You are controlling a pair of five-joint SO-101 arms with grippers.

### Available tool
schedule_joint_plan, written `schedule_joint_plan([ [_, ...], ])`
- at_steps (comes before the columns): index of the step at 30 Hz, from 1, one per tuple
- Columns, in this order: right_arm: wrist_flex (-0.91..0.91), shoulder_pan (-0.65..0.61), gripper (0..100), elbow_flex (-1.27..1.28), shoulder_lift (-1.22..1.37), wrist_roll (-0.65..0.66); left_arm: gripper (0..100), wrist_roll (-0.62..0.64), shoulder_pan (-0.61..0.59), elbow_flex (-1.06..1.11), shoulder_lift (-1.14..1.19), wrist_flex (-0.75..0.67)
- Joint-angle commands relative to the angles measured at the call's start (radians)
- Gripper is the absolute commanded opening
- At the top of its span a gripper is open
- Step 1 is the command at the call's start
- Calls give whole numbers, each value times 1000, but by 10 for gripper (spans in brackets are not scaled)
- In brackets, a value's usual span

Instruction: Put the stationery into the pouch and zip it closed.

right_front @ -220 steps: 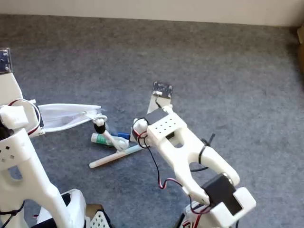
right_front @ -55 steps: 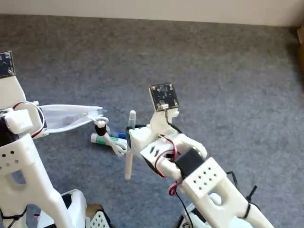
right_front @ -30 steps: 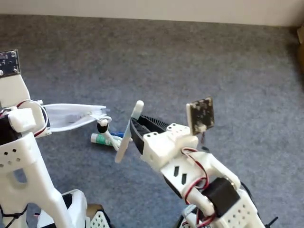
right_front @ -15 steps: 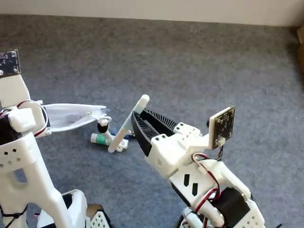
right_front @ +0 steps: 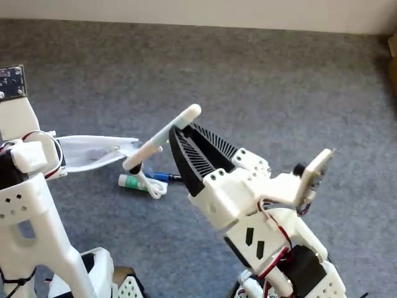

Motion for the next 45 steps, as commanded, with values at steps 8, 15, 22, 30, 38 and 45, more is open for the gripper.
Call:
schedule_joint_plan([
  [8, -252, -10, 5, 30, -7, 12, 10, 12, 76, -8, -12, -18],
  [15, -588, -8, 5, 260, -7, 63, 10, 12, 82, -8, -12, -18],
  [22, -757, -10, 5, 420, -5, 103, 10, 12, 116, -8, -12, -15],
  [30, -762, -10, 5, 424, -4, 110, 9, 12, 168, -8, -12, -17],
  [38, -826, -5, 5, 354, 147, 112, 9, 12, 170, -7, -12, -11],
  [45, -937, -4, 5, 348, 291, 112, 9, 12, 168, -1, -12, -11],
])
